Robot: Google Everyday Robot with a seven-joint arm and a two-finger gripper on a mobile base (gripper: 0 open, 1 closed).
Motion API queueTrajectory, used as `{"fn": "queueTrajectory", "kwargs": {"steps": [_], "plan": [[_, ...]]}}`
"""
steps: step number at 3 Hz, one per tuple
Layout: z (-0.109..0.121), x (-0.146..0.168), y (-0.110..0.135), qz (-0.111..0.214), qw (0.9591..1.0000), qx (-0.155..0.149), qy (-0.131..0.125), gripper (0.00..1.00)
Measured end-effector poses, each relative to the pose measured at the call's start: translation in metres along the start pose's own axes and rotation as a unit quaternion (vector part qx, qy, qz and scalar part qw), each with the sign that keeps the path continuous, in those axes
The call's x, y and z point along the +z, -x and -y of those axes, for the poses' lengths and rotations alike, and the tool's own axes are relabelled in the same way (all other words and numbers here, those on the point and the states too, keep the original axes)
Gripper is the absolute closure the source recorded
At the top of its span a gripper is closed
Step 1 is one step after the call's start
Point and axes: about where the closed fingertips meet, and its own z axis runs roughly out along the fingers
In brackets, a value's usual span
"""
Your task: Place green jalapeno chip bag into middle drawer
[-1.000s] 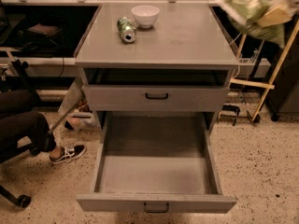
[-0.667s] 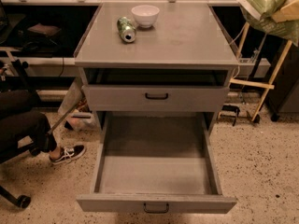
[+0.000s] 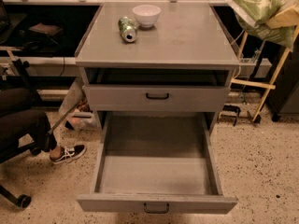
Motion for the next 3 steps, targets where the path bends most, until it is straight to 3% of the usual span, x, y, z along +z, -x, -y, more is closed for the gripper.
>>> {"fn": "queueTrajectory", "kwargs": {"steps": [1,2,3], "plan": [[-0.018,-0.053,0.02,0.023,0.9981,-0.014,-0.056,1.0],[-0.031,-0.063,0.031,0.038,0.9963,-0.017,-0.076,1.0],[-0.031,-0.061,0.03,0.037,0.9964,-0.016,-0.075,1.0]]}}
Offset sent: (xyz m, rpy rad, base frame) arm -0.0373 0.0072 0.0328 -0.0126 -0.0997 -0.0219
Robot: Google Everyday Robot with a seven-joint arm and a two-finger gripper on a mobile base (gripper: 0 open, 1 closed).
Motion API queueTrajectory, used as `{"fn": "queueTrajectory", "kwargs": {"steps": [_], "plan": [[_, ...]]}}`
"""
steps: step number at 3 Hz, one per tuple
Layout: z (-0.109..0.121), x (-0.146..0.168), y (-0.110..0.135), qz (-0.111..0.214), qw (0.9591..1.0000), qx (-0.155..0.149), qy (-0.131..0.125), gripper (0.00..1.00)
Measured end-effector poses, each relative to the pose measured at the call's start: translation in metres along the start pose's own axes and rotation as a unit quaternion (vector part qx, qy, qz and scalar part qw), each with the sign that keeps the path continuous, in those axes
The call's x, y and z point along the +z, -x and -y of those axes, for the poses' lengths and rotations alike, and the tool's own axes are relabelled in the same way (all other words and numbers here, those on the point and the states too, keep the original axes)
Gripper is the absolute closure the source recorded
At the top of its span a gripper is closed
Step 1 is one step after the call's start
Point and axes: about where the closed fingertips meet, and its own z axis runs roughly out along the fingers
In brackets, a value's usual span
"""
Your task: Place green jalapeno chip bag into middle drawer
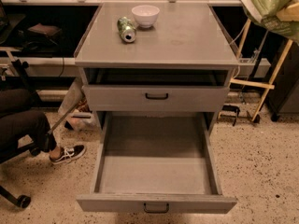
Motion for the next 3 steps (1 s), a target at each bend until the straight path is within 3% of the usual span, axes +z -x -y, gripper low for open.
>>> {"fn": "queueTrajectory", "kwargs": {"steps": [1,2,3], "plan": [[-0.034,0.028,-0.007,0.009,0.9992,-0.003,0.039,1.0],[-0.095,0.06,-0.011,0.04,0.996,-0.001,0.08,1.0],[-0.168,0.105,-0.03,0.045,0.9914,-0.006,0.122,1.0]]}}
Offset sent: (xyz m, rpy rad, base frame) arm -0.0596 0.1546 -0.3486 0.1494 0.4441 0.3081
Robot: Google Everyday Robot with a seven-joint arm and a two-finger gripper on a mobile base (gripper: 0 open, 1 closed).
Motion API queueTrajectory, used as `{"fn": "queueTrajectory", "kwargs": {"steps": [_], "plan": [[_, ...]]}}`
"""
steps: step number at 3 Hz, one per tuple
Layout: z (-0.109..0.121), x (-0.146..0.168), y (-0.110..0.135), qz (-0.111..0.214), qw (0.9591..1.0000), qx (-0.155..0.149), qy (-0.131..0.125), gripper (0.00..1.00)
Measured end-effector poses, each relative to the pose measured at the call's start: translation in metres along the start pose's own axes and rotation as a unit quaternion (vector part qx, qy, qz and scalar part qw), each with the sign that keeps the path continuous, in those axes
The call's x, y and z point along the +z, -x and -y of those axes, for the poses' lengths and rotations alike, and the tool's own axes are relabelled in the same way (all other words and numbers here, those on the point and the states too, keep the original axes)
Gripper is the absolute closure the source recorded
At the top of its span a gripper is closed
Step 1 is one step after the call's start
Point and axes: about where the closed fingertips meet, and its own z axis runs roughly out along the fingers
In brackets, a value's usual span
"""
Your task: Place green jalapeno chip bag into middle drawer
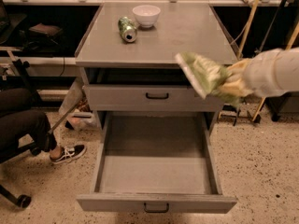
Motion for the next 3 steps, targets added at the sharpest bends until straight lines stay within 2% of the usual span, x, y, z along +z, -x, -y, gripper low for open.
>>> {"fn": "queueTrajectory", "kwargs": {"steps": [1,2,3], "plan": [[-0.056,0.07,-0.029,-0.014,0.9994,-0.014,0.029,1.0],[-0.091,0.088,-0.05,-0.029,0.9982,-0.014,0.051,1.0],[-0.1,0.11,-0.059,-0.027,0.9974,-0.002,0.066,1.0]]}}
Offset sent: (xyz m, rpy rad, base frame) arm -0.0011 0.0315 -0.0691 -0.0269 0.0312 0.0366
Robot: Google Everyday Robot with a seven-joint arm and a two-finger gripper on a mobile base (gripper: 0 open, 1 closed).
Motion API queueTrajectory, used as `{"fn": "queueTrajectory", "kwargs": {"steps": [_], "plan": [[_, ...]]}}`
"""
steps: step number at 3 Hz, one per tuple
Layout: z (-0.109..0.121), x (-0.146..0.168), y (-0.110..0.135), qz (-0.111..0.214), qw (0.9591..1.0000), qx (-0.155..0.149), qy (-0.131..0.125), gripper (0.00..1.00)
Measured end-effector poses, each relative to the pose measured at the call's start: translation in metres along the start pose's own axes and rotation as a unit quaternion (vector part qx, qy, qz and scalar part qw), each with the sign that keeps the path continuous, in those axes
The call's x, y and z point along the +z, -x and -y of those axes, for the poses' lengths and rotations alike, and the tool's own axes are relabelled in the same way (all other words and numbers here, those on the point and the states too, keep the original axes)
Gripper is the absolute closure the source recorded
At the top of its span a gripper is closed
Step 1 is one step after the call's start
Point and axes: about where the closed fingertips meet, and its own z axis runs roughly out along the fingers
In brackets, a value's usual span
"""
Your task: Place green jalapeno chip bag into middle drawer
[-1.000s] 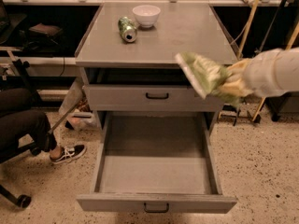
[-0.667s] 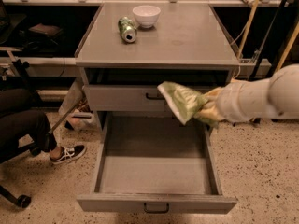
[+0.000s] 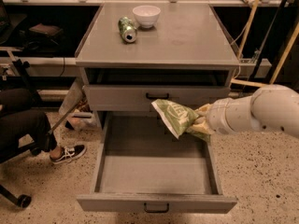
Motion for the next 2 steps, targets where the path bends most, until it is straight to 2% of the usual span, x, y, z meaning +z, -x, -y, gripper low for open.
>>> {"fn": "queueTrajectory", "kwargs": {"steps": [1,2], "plan": [[-0.026,0.062,-0.031,-0.03,0.9993,0.01,0.017,1.0],[-0.049,0.101,-0.07,-0.09,0.9958,-0.017,0.002,1.0]]}}
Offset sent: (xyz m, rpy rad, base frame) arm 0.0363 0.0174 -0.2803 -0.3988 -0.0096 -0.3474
